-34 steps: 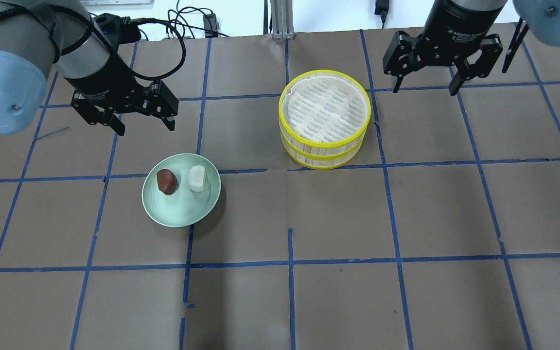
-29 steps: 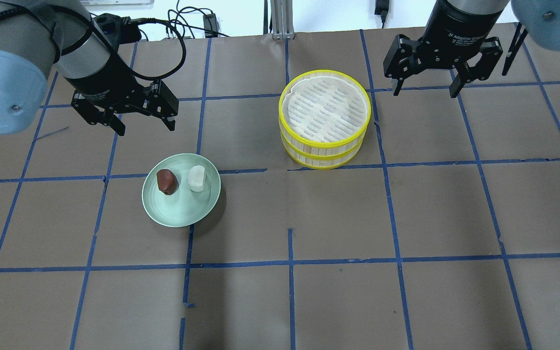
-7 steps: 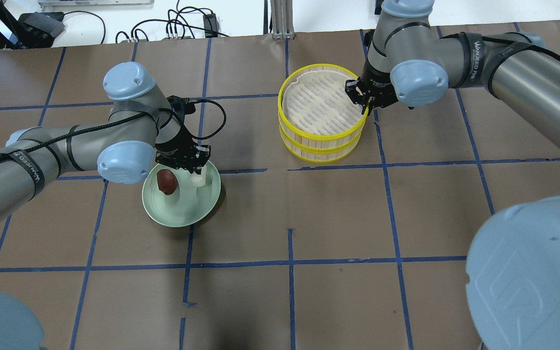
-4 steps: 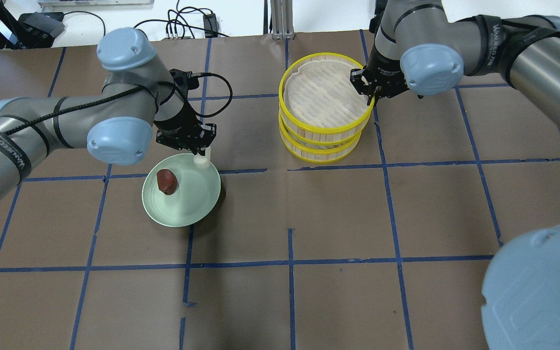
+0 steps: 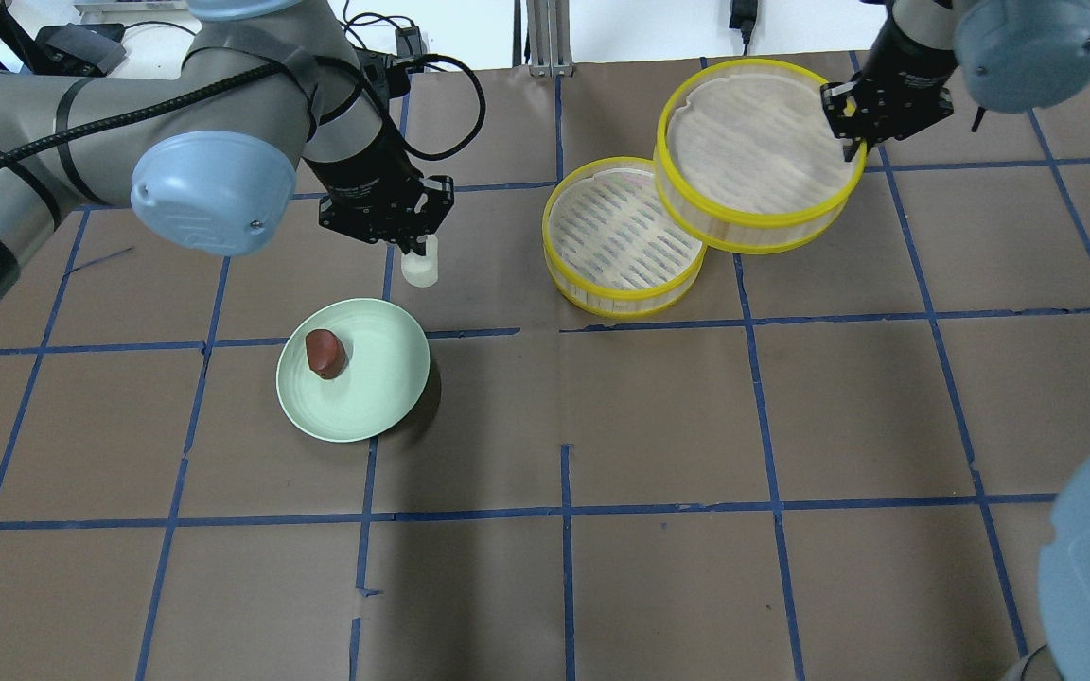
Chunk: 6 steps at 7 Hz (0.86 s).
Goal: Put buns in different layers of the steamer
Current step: 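Lift the top steamer tier aside with the right gripper while the left carries the bun, then lower the white bun into the bottom steamer tier and open the left gripper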
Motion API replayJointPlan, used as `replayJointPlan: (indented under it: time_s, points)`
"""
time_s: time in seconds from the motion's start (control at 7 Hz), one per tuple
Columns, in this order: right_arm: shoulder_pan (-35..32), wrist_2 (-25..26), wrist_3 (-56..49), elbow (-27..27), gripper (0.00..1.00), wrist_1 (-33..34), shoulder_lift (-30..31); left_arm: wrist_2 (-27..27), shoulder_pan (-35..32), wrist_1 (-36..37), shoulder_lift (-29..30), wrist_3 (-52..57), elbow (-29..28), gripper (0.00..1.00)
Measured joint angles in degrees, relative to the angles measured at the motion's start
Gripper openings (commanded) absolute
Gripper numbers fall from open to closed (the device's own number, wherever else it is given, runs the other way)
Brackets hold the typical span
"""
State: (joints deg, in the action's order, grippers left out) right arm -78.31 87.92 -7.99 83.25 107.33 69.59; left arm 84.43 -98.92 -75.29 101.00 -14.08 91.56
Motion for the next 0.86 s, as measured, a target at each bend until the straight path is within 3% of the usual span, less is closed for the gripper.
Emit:
replayJointPlan:
  time_s: [0.14, 0.43, 0.86]
  points:
    - [3.9, 0.3, -6.5, 0.1, 0.17, 0.2, -0.2, -1.9, -1.6, 0.6, 0.2, -3.2, -1.2, 0.05]
    - [9.9, 0.7, -15.6, 0.4, 0.17, 1.3, -1.3, -5.3, -5.5, 8.6, 4.0, -8.7, -2.0, 0.05]
    - [12.0, 2.5, -18.7, 0.7, 0.17, 3.7, -3.4, -8.0, -9.6, 22.9, 14.3, -12.8, -4.0, 0.05]
